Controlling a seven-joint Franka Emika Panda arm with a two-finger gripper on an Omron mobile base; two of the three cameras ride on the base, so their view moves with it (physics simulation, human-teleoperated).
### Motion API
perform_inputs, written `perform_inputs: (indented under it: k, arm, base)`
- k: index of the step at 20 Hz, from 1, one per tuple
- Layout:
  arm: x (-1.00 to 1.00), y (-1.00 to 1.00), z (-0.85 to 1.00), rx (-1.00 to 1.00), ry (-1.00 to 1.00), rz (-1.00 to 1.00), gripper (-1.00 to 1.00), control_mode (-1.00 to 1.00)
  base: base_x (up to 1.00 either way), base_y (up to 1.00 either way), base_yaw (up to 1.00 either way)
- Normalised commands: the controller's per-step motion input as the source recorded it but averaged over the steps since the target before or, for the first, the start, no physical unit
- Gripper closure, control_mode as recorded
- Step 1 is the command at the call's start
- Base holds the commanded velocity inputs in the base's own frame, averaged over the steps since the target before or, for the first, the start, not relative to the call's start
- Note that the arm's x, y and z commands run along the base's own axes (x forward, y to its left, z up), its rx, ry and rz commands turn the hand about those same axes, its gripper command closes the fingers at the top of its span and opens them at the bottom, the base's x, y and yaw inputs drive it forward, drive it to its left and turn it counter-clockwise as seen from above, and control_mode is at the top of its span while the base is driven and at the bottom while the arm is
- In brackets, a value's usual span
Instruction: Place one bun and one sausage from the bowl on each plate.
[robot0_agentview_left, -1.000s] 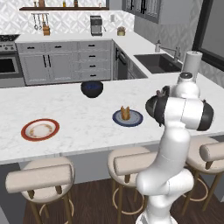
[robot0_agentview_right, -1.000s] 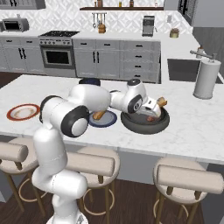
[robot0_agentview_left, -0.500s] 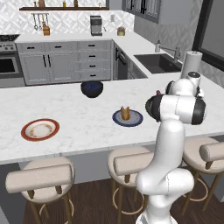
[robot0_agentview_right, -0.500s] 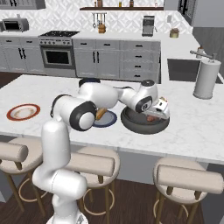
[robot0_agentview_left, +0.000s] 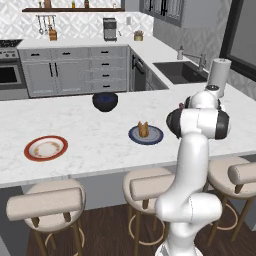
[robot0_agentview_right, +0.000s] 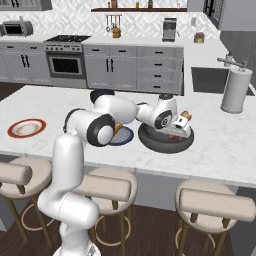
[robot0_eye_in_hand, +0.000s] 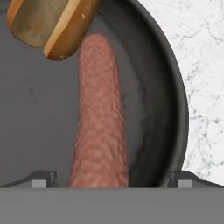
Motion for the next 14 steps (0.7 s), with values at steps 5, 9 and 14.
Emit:
perform_inputs:
  k: [5, 9, 14]
  arm:
    - [0.20, -0.01, -0.17, 0.00, 0.08, -0.01, 1.00, -1.00]
    - [0.01, 0.00, -0.08, 0.00, 0.00, -0.02, 1.00, -1.00]
    - [-0.42, 0.00, 0.09, 0.02, -0.01, -0.07, 1.00, -1.00]
  base:
    - [0.00, 0.00, 0.00]
    - [0.00, 0.00, 0.00]
    - [0.00, 0.00, 0.00]
